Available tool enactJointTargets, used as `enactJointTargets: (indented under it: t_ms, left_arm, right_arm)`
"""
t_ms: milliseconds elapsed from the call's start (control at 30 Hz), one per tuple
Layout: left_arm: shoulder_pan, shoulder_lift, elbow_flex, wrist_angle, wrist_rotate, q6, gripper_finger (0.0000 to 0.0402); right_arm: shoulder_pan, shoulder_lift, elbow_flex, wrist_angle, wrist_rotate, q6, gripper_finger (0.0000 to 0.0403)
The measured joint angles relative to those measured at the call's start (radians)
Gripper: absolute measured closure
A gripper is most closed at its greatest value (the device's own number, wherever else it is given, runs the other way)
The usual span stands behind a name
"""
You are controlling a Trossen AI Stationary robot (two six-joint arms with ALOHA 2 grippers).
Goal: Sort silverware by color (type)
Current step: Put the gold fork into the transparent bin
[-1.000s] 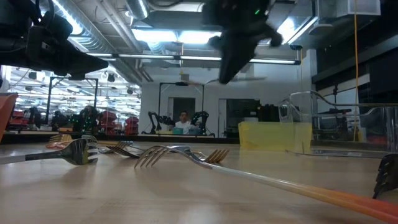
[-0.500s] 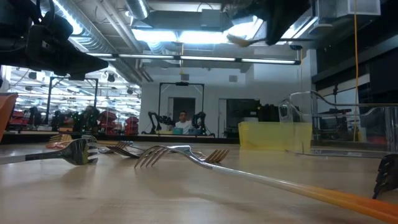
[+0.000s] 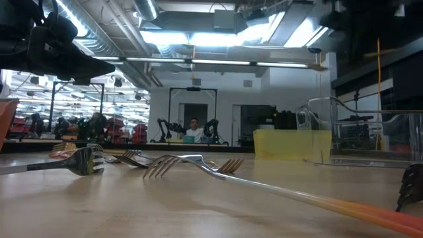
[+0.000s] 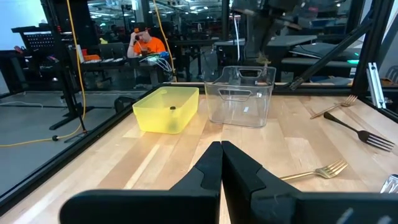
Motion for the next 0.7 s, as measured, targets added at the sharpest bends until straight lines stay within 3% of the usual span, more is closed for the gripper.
enactJointTargets:
  t_ms: [267, 700]
  left_arm:
    - [0.0, 0.0, 0.0, 0.0, 0.0, 0.0, 0.0401]
    - [0.0, 0.0, 0.0, 0.0, 0.0, 0.001, 0.0401]
  right_arm:
    - [-0.014, -0.12, -0.241, 0.093, -0.011, -0.009, 0.0401]
    - [-0.015, -0.111, -0.458, 0.336, -0.042, -0.01, 0.0401]
